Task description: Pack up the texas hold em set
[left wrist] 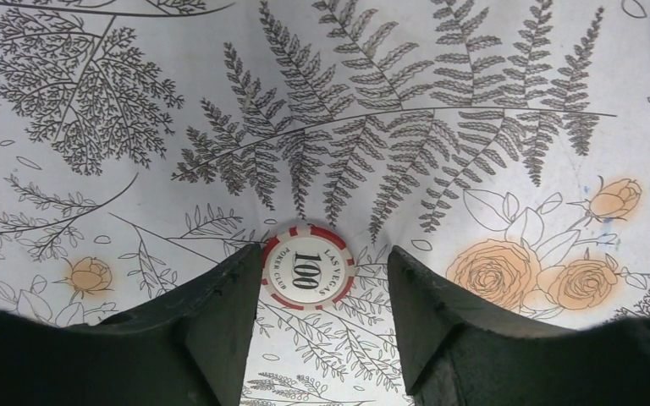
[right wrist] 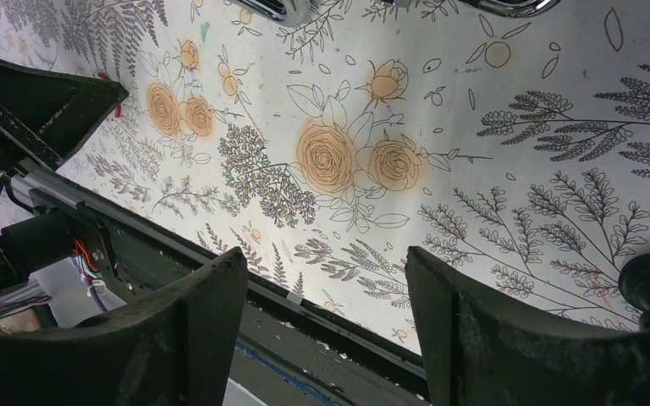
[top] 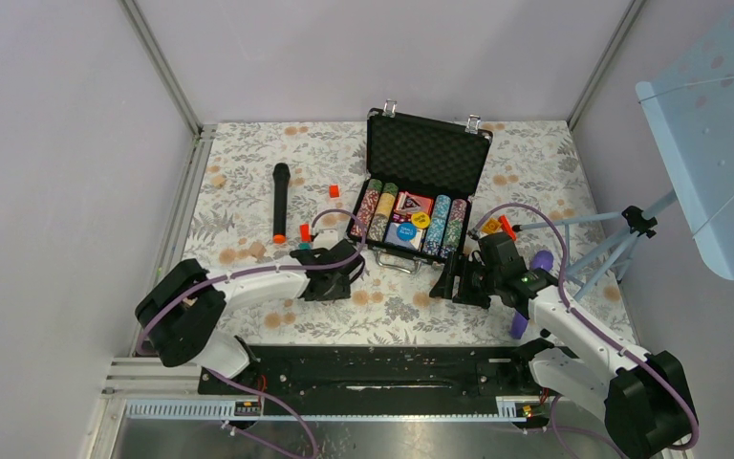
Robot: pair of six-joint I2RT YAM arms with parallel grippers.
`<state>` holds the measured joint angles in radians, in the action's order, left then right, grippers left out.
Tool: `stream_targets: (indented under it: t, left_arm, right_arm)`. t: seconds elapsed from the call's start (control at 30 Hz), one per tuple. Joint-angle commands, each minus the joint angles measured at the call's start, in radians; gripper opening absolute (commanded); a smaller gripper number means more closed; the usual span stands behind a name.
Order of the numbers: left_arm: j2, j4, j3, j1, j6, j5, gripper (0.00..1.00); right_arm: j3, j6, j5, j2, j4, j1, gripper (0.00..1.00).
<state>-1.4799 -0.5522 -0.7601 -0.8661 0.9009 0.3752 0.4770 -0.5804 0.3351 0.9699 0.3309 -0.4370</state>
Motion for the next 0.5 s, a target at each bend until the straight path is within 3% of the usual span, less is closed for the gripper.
stream_targets:
  t: [0.0, 0.47]
  left_arm:
    - [-0.027, -0.018, 0.030, -0.031, 0.017, -0.021, 0.55]
    - [0.009, -0.049, 0.082, -0.087, 0.062, -0.033, 0.54]
  right_arm:
    - [0.014, 0.007, 0.021, 0.000, -0.006, -0.008, 0.75]
    - [0.000, -0.007, 0.028, 0.001, -0.022, -0.009, 0.75]
